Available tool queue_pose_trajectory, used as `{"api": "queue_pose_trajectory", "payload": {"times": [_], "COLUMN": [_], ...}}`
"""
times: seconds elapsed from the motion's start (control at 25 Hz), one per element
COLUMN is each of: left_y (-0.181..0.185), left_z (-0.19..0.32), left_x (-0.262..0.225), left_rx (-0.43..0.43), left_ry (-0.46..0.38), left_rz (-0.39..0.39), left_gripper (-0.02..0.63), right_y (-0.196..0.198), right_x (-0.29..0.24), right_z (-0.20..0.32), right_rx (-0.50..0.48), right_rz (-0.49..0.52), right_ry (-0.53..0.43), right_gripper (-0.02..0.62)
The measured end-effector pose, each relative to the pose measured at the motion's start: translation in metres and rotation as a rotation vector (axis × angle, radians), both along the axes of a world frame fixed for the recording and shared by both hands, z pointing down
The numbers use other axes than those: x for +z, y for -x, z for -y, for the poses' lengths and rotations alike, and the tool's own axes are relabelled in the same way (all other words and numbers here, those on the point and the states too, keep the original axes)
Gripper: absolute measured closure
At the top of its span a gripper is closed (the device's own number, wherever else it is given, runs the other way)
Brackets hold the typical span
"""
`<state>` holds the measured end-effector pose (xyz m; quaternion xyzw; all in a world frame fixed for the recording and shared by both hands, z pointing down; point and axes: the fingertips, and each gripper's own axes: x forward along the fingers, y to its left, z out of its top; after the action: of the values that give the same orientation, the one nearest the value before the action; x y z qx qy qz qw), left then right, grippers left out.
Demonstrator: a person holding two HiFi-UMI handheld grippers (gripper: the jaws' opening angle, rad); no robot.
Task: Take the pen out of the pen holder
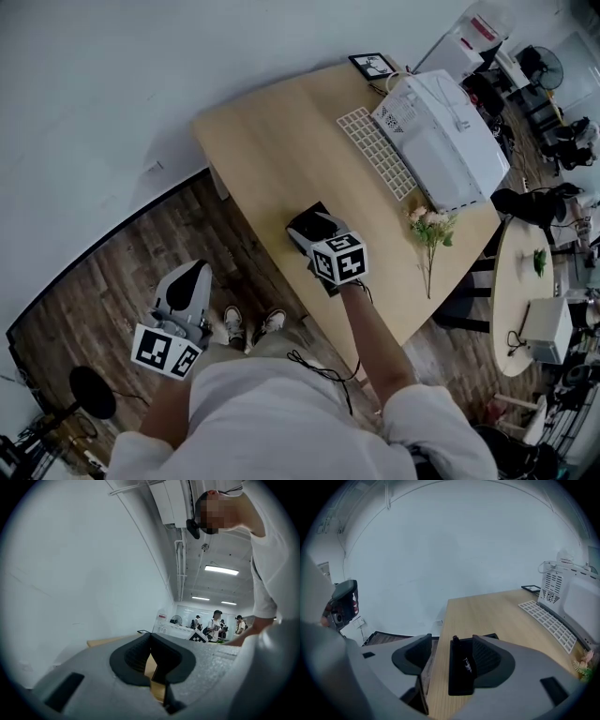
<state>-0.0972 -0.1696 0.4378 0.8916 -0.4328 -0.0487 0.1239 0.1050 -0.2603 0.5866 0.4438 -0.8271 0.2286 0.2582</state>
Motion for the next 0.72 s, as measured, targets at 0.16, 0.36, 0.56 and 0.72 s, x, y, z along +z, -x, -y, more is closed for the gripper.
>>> {"api": "queue_pose_trajectory", "payload": {"times": [0.16,0.36,0.56,0.72], "left_y": [0.007,0.013,0.019,0.023], "left_z": [-0.004,-0.008,-0.011,-0.012], "left_x": [0.006,0.009,0.009,0.007], "left_rx": [-0.026,-0.049,-0.065,-0.072], "left_ry": [0.017,0.029,0.028,0.026], "left_rz": [0.008,0.011,0.009,0.007], "left_gripper": [0.594,0.594,0.594,0.594], "right_y": [-0.002,-0.003,-0.004,-0.003], "right_x": [0.01,0.015,0.019,0.021], "right_z": [0.004,0.009,0.01,0.009], "right_rx": [-0.006,-0.004,-0.01,-0.024], "right_rz": [-0.024,-0.043,-0.084,-0.121], "right_ry": [0.035,0.061,0.074,0.083], "right_gripper": [0.342,0.376,0.418,0.437]}}
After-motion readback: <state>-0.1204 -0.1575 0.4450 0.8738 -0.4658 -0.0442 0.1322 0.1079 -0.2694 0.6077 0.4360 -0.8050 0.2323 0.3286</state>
